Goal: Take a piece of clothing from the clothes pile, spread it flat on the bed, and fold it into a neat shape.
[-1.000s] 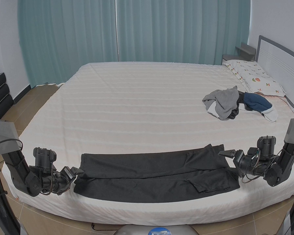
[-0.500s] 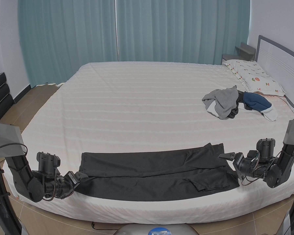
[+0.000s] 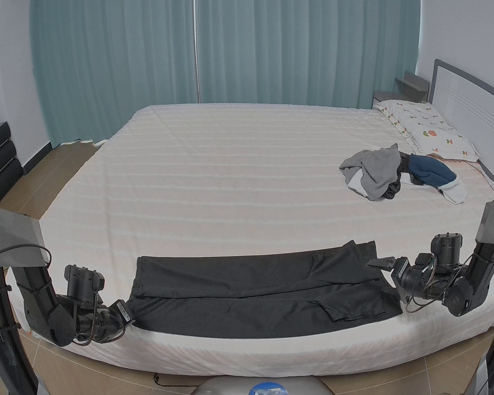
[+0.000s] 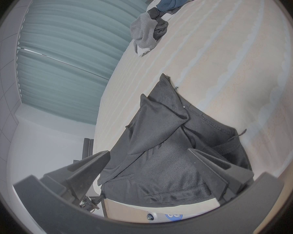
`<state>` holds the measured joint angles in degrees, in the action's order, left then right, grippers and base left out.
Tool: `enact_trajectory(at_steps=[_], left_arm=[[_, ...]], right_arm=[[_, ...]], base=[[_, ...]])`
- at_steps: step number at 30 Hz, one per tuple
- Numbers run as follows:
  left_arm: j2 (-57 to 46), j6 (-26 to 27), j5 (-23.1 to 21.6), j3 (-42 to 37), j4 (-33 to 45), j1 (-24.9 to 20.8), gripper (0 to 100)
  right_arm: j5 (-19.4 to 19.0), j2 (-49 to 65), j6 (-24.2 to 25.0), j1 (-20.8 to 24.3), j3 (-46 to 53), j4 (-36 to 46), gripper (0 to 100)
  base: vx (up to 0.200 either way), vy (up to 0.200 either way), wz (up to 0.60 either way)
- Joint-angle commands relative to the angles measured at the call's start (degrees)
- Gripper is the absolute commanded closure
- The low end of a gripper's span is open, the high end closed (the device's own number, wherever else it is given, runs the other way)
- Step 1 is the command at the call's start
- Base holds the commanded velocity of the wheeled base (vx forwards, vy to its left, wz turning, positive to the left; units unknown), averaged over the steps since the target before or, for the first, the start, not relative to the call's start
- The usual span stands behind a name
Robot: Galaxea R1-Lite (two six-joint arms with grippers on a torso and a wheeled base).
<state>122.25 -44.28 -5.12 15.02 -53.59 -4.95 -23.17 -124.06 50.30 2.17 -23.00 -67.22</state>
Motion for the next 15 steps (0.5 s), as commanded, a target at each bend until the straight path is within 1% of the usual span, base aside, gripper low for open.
enact_trajectory(at_steps=[1,11,12,15], left_arm=[[0.27,-0.02,0.29,-0.17,0.06,-0.06,100],[0.1,0.24,0.29,-0.34,0.24,-0.06,100],[0.18,0.33,0.29,-0.25,0.24,-0.06,0],[0.18,0.33,0.2,-0.25,0.24,-0.06,0]], right_arm=[[-0.03,-0.13,-0.02,0.03,-0.02,-0.02,0],[-0.12,-0.04,-0.11,-0.41,-0.29,-0.02,0],[-0.29,-0.13,-0.02,-0.5,-0.38,-0.02,0],[-0.38,0.05,0.06,-0.5,-0.2,-0.02,0]], base=[[0.0,0.0,0.0],[0.0,0.0,0.0],[0.0,0.0,0.0],[0.0,0.0,0.0]])
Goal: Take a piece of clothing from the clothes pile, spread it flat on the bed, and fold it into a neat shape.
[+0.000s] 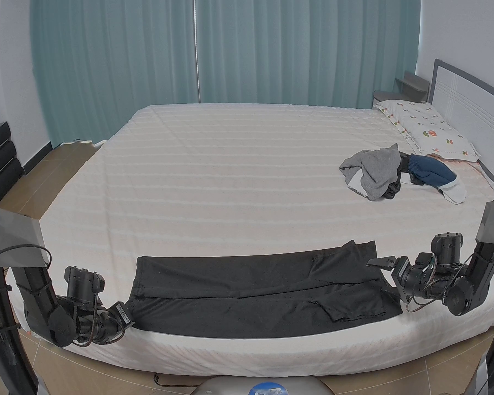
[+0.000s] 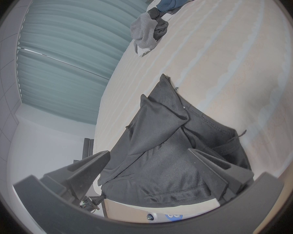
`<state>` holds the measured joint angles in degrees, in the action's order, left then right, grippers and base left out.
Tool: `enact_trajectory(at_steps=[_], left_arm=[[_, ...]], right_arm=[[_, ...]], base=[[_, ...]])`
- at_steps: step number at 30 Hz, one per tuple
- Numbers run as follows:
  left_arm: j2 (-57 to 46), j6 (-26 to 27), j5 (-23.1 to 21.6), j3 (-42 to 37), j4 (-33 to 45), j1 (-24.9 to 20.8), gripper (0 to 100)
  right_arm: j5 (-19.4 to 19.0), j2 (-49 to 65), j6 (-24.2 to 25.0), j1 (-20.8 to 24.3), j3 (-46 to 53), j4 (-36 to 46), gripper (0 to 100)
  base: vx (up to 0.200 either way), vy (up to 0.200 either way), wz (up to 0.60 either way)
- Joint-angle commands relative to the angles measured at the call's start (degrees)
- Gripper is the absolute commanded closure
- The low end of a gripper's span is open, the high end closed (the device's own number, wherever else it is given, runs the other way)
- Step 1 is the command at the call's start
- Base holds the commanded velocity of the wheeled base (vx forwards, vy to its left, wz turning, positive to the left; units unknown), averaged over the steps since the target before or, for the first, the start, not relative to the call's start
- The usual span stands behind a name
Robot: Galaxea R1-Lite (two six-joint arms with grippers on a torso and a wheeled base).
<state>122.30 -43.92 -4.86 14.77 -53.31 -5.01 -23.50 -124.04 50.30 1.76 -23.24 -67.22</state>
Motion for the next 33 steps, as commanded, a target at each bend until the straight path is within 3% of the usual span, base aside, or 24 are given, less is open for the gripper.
enact_trajectory(at_steps=[1,17,33], left_arm=[[-0.04,-0.02,0.03,-0.01,-0.04,0.09,0],[-11.2,1.21,-1.02,2.54,0.05,2.81,0],[6.73,18.08,-2.43,18.01,-0.04,1.93,0]], right_arm=[[-0.05,0.2,0.06,-0.09,0.21,-0.02,0],[0.04,0.03,-0.2,-0.44,1.17,-0.02,0],[0.12,-0.59,-0.38,0.18,1.61,-0.72,0]], base=[[0.0,0.0,0.0],[0.0,0.0,0.0],[0.0,0.0,0.0]])
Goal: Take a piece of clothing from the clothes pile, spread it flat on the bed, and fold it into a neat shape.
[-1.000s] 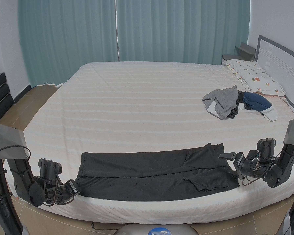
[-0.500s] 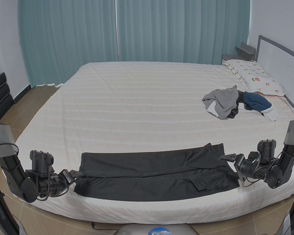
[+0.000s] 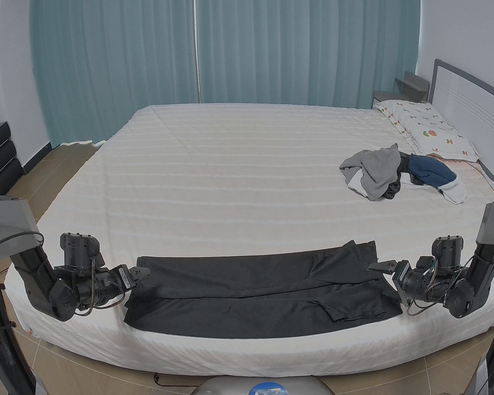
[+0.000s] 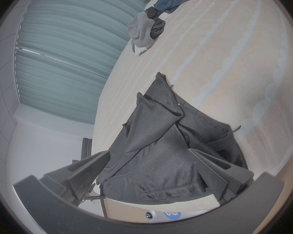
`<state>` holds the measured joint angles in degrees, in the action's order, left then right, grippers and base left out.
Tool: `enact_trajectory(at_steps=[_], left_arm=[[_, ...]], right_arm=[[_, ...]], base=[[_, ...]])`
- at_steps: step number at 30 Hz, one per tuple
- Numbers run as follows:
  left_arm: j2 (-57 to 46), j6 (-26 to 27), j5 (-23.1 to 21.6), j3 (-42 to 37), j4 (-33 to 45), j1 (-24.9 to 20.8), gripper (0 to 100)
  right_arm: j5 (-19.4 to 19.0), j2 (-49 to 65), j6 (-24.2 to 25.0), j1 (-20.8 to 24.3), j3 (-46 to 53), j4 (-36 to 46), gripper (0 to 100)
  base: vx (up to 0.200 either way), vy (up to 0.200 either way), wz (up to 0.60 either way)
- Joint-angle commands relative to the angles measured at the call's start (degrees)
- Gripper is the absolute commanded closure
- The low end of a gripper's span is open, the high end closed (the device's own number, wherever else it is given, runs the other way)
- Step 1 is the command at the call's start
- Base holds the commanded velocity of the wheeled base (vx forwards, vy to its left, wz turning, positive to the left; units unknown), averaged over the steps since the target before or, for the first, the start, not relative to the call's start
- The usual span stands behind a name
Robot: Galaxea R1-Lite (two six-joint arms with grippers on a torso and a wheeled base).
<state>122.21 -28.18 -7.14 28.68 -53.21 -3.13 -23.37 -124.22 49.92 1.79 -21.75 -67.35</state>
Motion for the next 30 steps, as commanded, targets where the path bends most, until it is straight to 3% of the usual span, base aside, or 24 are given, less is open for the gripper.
enact_trajectory(at_steps=[1,8,27,28,30], left_arm=[[7.52,3.14,-0.15,4.98,-0.05,0.06,0],[9.54,7.0,-0.33,6.65,-0.14,-0.03,0],[8.92,7.09,-2.08,5.24,-0.84,-2.23,0],[8.92,7.09,-2.08,5.24,-0.84,-2.23,100],[8.92,7.27,-2.08,5.15,-0.84,-2.23,100]], right_arm=[[-0.01,-0.41,0.0,0.14,0.39,-1.11,0],[0.17,-2.16,0.0,0.23,1.09,-4.37,0],[0.17,-2.43,0.0,0.41,1.27,-5.24,0],[0.17,-2.43,0.0,0.41,1.27,-5.24,0],[0.17,-2.34,0.0,0.41,1.27,-5.24,0]], base=[[0.0,0.0,0.0],[0.0,0.0,0.0],[0.0,0.0,0.0],[0.0,0.0,0.0],[0.0,0.0,0.0]])
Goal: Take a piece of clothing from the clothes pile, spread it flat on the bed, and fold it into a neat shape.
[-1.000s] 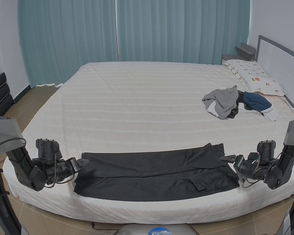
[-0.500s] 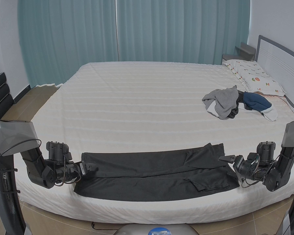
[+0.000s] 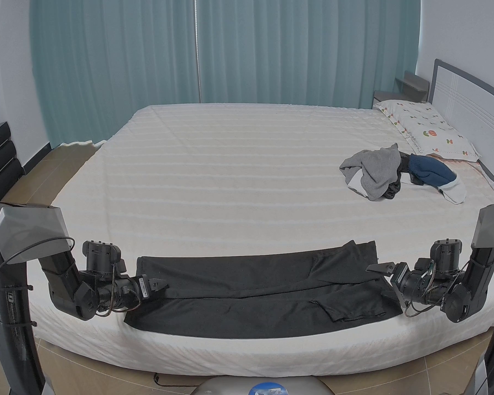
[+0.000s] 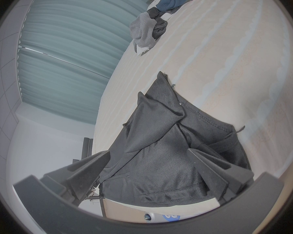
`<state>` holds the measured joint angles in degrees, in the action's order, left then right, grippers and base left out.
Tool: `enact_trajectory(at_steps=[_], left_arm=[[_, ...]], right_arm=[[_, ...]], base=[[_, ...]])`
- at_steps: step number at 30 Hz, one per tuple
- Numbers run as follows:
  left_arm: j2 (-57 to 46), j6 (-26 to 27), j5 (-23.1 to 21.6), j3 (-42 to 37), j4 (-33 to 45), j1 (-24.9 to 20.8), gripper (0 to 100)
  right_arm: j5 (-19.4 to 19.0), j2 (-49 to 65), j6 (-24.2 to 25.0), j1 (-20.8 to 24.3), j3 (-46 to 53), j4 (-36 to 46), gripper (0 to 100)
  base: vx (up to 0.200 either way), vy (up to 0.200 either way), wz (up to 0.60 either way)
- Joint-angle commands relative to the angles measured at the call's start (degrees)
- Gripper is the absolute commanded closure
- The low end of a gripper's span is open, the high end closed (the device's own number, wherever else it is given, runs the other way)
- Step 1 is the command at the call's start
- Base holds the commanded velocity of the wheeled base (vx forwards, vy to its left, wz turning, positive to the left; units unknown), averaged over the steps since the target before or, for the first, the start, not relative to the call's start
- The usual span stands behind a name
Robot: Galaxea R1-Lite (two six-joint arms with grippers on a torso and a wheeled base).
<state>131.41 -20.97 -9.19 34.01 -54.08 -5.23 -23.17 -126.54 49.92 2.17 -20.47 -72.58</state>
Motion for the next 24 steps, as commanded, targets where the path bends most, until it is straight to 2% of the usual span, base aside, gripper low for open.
enact_trajectory(at_steps=[1,24], left_arm=[[-0.28,0.05,0.05,-0.35,0.02,-0.13,100],[-0.55,-0.92,0.75,-0.17,-1.29,-0.04,100]], right_arm=[[-0.03,-0.02,0.0,-0.06,-0.01,-0.01,0],[-0.03,0.59,0.09,-0.76,-0.01,-0.19,0]], base=[[0.0,0.0,0.0],[0.0,0.0,0.0]])
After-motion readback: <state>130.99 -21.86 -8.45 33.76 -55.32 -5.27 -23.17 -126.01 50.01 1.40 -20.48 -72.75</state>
